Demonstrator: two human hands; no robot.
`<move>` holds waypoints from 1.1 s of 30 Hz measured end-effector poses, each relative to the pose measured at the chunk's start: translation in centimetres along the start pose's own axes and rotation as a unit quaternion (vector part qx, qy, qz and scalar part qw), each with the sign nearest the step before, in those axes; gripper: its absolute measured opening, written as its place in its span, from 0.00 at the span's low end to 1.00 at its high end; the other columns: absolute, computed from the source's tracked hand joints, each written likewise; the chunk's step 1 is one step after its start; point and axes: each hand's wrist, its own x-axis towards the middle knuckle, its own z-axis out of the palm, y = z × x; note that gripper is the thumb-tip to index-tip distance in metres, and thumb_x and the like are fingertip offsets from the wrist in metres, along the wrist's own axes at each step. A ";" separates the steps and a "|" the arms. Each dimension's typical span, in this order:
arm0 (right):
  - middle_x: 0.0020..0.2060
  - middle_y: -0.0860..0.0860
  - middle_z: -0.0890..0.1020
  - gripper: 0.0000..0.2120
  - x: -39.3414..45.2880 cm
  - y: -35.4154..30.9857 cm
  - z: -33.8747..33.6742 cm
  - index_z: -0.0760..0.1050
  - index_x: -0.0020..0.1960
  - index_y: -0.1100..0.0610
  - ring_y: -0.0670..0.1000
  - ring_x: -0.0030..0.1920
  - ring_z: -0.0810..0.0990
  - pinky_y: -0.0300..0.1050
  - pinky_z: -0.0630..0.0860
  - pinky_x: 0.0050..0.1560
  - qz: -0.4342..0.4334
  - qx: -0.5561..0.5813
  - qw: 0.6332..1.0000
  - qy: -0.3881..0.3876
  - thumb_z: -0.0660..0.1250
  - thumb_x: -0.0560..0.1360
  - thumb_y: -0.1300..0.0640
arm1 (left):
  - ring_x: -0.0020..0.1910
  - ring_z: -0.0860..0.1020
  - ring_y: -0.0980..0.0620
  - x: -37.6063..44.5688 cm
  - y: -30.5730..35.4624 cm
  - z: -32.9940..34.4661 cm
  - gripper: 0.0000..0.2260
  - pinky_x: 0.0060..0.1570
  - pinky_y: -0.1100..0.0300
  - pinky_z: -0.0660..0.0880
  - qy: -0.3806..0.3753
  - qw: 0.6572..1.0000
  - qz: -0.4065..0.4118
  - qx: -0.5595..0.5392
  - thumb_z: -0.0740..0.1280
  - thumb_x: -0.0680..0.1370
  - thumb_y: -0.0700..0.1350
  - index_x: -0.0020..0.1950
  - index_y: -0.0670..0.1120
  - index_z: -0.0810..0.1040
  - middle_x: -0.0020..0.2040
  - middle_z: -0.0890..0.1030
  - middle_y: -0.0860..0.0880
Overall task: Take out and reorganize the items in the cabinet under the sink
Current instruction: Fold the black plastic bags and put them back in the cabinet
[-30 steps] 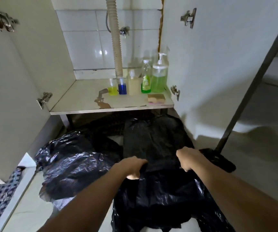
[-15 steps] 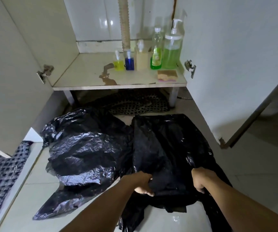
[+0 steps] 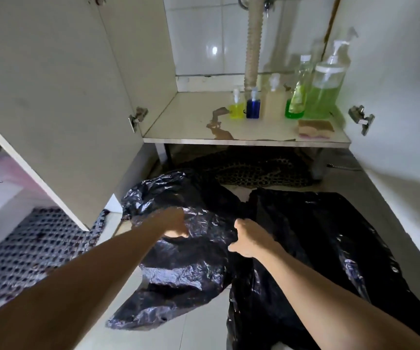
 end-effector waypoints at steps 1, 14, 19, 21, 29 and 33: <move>0.64 0.55 0.71 0.28 0.8 -0.1 0.5 0.64 0.68 0.57 0.56 0.63 0.72 0.50 0.72 0.60 0.004 -0.013 1.000 0.003 0.69 0.73 0.49 | 0.61 0.75 0.46 0.5 -1.2 1.5 0.26 0.57 0.58 0.71 -0.017 0.999 -0.019 -0.030 0.69 0.74 0.54 0.70 0.45 0.71 0.64 0.76 0.42; 0.58 0.51 0.78 0.16 4.7 -0.3 4.7 0.70 0.61 0.54 0.54 0.62 0.73 0.61 0.56 0.70 -0.008 -0.075 0.993 0.088 0.62 0.77 0.48 | 0.65 0.69 0.37 0.2 -8.0 9.3 0.34 0.65 0.43 0.64 0.008 0.768 -0.293 -0.569 0.75 0.70 0.54 0.67 0.35 0.68 0.67 0.70 0.38; 0.46 0.49 0.82 0.11 2.7 -1.0 2.8 0.78 0.48 0.52 0.53 0.54 0.77 0.57 0.56 0.70 -0.042 -0.075 0.984 0.157 0.58 0.79 0.51 | 0.43 0.75 0.42 -0.9 -7.8 6.4 0.25 0.36 0.55 0.70 0.089 0.753 -0.294 -0.582 0.74 0.73 0.45 0.60 0.30 0.71 0.42 0.74 0.41; 0.45 0.50 0.82 0.13 1.4 -1.9 1.5 0.78 0.47 0.52 0.53 0.53 0.78 0.58 0.56 0.70 -0.058 -0.087 0.977 0.184 0.56 0.80 0.50 | 0.32 0.72 0.48 -2.3 -7.2 4.4 0.17 0.24 0.60 0.66 0.134 0.744 -0.261 -0.600 0.73 0.73 0.41 0.55 0.32 0.74 0.35 0.72 0.44; 0.53 0.54 0.79 0.15 2.2 -3.9 -2.8 0.70 0.54 0.56 0.57 0.56 0.76 0.59 0.60 0.66 -0.066 -0.063 0.995 0.048 0.58 0.79 0.44 | 0.48 0.81 0.39 0.4 -7.9 -1.4 0.11 0.51 0.40 0.79 0.280 0.717 -0.122 -0.626 0.69 0.65 0.47 0.46 0.52 0.81 0.46 0.83 0.43; 0.69 0.54 0.69 0.26 -1.2 -5.7 -10.8 0.62 0.72 0.53 0.60 0.66 0.70 0.56 0.65 0.66 -0.095 -0.064 0.992 0.045 0.59 0.78 0.42 | 0.49 0.79 0.44 -5.9 -3.2 -10.0 0.14 0.54 0.48 0.78 0.355 0.718 -0.048 -0.597 0.67 0.73 0.39 0.57 0.49 0.79 0.48 0.80 0.46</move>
